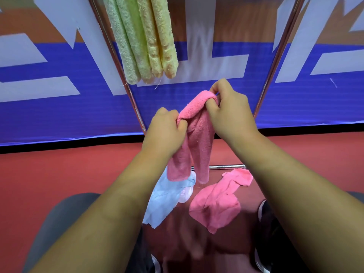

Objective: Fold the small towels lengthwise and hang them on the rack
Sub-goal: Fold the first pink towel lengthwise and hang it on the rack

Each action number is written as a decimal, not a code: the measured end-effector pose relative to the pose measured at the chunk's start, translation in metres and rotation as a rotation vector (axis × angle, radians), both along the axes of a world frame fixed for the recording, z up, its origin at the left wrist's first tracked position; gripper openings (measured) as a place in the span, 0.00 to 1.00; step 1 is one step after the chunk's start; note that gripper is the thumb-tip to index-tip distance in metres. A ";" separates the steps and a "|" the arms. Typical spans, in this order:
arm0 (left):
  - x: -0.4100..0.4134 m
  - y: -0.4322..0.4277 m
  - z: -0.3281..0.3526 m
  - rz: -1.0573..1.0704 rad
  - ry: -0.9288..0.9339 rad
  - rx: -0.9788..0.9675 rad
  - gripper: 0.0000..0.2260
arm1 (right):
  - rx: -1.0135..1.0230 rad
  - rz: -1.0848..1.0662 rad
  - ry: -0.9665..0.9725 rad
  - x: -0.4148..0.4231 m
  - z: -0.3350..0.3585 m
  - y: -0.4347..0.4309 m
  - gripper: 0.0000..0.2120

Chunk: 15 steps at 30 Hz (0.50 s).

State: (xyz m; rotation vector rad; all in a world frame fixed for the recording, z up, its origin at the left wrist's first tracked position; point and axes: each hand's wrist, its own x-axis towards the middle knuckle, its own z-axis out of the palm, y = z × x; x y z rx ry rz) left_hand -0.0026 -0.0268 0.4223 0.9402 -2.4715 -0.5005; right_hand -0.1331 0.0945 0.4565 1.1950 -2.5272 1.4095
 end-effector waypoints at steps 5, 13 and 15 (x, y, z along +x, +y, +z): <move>-0.011 0.017 0.006 0.039 0.194 0.192 0.06 | 0.021 0.005 0.029 0.000 0.000 0.000 0.05; -0.012 0.016 0.012 -0.050 0.095 0.200 0.09 | 0.067 -0.037 0.056 -0.010 -0.002 0.004 0.05; -0.009 0.016 0.016 -0.033 0.009 0.111 0.11 | 0.073 -0.050 0.062 -0.013 0.001 0.007 0.04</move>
